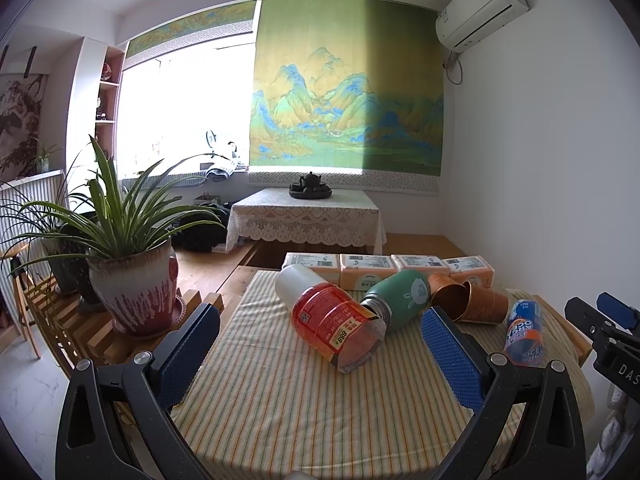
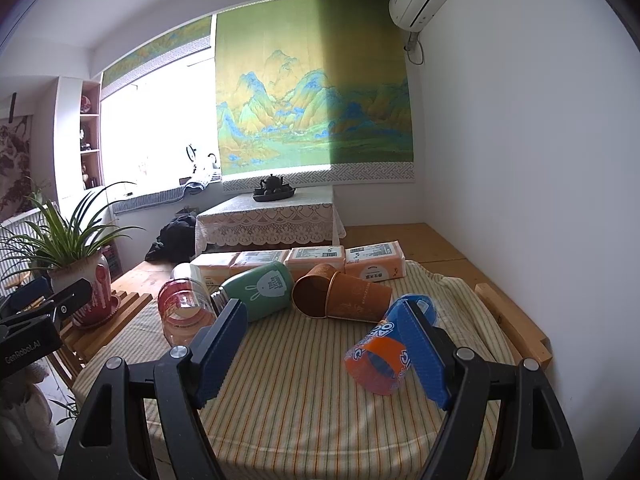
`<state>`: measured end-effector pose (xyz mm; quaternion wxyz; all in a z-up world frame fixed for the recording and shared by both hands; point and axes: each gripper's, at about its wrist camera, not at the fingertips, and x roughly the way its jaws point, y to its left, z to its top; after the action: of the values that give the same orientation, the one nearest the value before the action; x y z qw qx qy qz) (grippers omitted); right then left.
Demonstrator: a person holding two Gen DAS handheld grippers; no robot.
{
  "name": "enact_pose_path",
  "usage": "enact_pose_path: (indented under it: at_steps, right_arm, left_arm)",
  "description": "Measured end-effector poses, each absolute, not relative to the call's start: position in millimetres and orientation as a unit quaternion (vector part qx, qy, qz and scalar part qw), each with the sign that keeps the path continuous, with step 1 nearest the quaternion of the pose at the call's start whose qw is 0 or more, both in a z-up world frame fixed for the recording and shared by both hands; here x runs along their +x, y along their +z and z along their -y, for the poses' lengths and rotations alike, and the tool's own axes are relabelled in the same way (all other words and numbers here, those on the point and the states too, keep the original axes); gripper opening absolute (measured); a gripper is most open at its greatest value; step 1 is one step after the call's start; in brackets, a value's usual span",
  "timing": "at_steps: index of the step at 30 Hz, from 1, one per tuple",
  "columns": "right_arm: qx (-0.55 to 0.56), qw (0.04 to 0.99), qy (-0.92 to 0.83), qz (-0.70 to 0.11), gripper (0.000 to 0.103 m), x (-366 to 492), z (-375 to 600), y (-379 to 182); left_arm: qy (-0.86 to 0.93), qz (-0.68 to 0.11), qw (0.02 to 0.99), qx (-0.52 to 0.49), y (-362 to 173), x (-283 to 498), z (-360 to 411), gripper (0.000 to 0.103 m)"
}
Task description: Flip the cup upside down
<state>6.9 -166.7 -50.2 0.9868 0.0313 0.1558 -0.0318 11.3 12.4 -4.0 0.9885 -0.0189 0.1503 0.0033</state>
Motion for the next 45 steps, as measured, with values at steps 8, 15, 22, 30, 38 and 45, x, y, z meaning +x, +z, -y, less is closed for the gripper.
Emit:
enact_pose_path:
  at_steps: [8, 15, 22, 30, 38, 45]
  right_arm:
    - [0.034, 0.987, -0.034, -0.151, 0.074, 3.4, 167.7, -48.8]
    - [0.035, 0.987, -0.035, -0.151, 0.074, 3.1, 168.0, -48.3]
    - [0.035, 0.987, -0.035, -0.152, 0.074, 3.0, 168.1, -48.5]
    - [0.035, 0.987, -0.037, -0.15, 0.074, 1.0, 169.1, -48.4]
    - [0.037, 0.987, -0.038, -0.15, 0.074, -1.2, 172.6, -47.3]
    - [0.037, 0.987, -0.038, -0.152, 0.074, -0.9, 172.5, -47.5]
  left_arm:
    - [0.002, -0.144, 0.989, -0.018, -1.5, 6.0, -12.3, 0.102]
    - [0.001, -0.141, 0.99, -0.016, 0.4, 3.0, -10.4, 0.102]
    - [-0.003, -0.141, 0.99, -0.014, 1.3, 1.3, -6.0, 0.102]
    - [-0.007, -0.143, 0.99, -0.015, 1.3, -0.4, -3.9, 0.102]
    - [-0.008, -0.143, 0.99, -0.014, 1.4, -0.8, -3.2, 0.102]
    - [-0.01, -0.144, 0.989, -0.013, 1.4, -1.3, -1.5, 0.102]
